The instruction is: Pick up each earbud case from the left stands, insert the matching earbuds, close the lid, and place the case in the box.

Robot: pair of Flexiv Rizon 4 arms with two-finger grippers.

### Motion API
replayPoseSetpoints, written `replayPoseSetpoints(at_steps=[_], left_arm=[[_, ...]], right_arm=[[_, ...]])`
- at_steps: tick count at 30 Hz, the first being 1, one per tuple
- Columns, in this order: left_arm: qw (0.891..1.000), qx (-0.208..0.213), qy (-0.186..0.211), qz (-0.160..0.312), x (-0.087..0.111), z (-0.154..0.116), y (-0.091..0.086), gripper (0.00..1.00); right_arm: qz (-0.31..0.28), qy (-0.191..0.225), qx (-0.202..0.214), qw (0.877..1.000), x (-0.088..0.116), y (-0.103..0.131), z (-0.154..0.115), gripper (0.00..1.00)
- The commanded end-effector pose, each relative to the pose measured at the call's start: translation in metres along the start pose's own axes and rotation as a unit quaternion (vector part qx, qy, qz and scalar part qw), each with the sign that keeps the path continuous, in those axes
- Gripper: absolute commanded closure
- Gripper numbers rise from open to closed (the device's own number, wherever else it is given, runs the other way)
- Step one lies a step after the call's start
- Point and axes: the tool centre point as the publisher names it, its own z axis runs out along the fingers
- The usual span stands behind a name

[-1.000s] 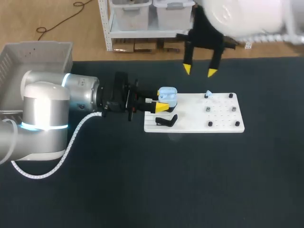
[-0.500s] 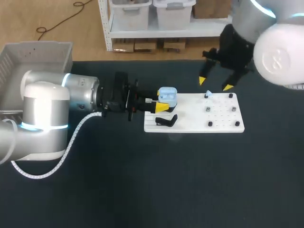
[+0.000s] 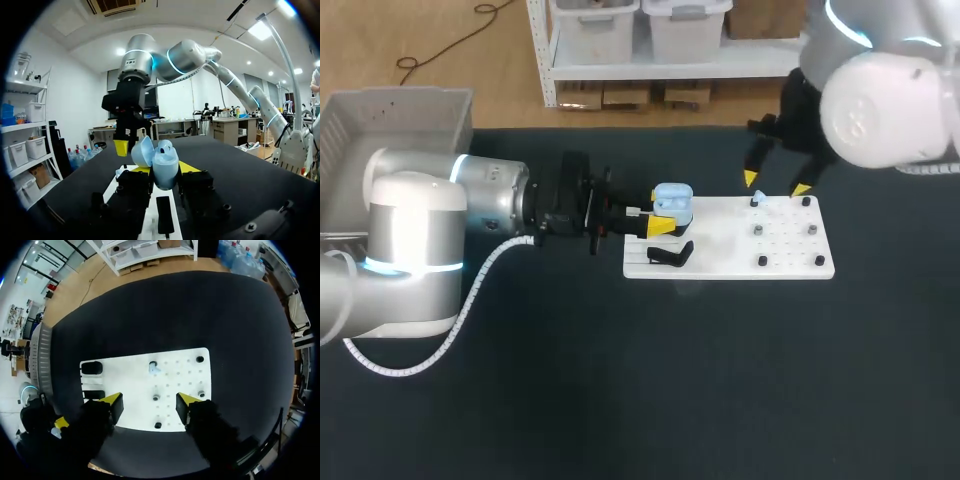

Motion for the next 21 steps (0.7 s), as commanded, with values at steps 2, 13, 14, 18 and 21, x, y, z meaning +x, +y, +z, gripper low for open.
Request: replayPoseSetpoints(at_steps=[2,13,14,18,21], left_arm=[[1.0,-0.003,0.0,0.001,0.0,0.0,-0.002,1.0],[1.0,-0.003,0.0,0.001,0.0,0.0,-0.002,1.0],[1.0,-0.003,0.0,0.001,0.0,0.0,-0.002,1.0],[1.0,-0.003,0.0,0.001,0.0,0.0,-0.002,1.0],[1.0,-0.003,0.0,0.001,0.0,0.0,-0.002,1.0]], right_arm=[[0.0,0.008,0.009,1.0,-0.01,-0.002,0.012,0.49],[-0.009,0.01,0.034,0.999,-0.014,-0.008,0.038,0.53],[-0.007,0.01,0.035,0.999,-0.015,-0.008,0.039,0.53],[-0.005,0.011,0.036,0.999,-0.017,-0.008,0.042,0.53],[-0.003,0.011,0.034,0.999,-0.018,-0.007,0.042,0.53]])
